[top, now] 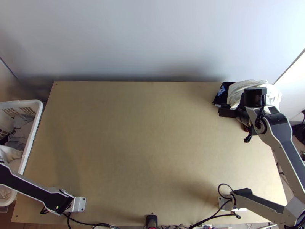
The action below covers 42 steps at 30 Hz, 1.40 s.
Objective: Fold the t-shirt
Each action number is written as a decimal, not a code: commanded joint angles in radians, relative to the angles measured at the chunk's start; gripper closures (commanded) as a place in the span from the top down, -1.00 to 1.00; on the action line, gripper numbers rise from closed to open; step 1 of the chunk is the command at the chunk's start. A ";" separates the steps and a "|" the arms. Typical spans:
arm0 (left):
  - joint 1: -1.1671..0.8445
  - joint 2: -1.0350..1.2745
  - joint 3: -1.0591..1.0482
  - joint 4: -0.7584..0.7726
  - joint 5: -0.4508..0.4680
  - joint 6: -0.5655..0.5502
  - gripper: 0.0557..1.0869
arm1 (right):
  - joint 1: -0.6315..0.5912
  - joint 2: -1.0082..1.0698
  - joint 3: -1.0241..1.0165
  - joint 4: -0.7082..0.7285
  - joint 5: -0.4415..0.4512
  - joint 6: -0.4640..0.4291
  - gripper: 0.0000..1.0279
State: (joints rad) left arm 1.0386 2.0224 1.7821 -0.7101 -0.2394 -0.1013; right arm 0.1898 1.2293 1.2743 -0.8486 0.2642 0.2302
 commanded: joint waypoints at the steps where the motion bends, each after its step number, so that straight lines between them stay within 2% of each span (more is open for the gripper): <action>1: -0.015 -0.202 0.134 -0.157 0.167 -0.066 -0.92 | 0.023 0.030 0.077 -0.115 -0.005 0.004 0.91; 4: -0.034 -0.291 0.197 -0.161 0.207 -0.075 -0.92 | 0.051 0.025 0.083 -0.147 -0.029 0.008 0.91; 10: -0.141 -0.447 0.332 -0.144 0.212 -0.092 -0.92 | 0.089 -0.039 0.092 -0.132 -0.033 0.000 0.91; 17: -0.379 -0.631 0.339 -0.012 0.209 -0.061 -0.92 | 0.092 -0.122 0.085 -0.118 -0.034 -0.011 0.91; 20: -0.515 -0.680 0.344 0.024 0.207 -0.025 -0.92 | 0.089 -0.143 0.083 -0.118 -0.031 -0.026 0.91; 23: -0.696 -0.709 0.344 0.038 0.201 0.055 -0.92 | 0.091 -0.197 0.073 -0.119 -0.033 -0.089 0.91; 24: -0.813 -0.723 0.344 0.040 0.201 0.072 -0.92 | 0.086 -0.205 0.079 -0.130 -0.033 -0.112 0.91; 32: -1.183 -0.731 0.323 0.018 0.193 0.077 -0.92 | 0.054 -0.192 0.092 -0.150 -0.033 -0.112 0.91; 42: -1.661 -0.648 0.278 0.052 0.106 0.069 -0.92 | -0.026 -0.183 0.117 -0.152 -0.033 -0.149 0.91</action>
State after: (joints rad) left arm -0.3241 1.3228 2.0773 -0.6865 -0.0929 -0.0322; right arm 0.2085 1.0412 1.3735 -0.9985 0.2310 0.1032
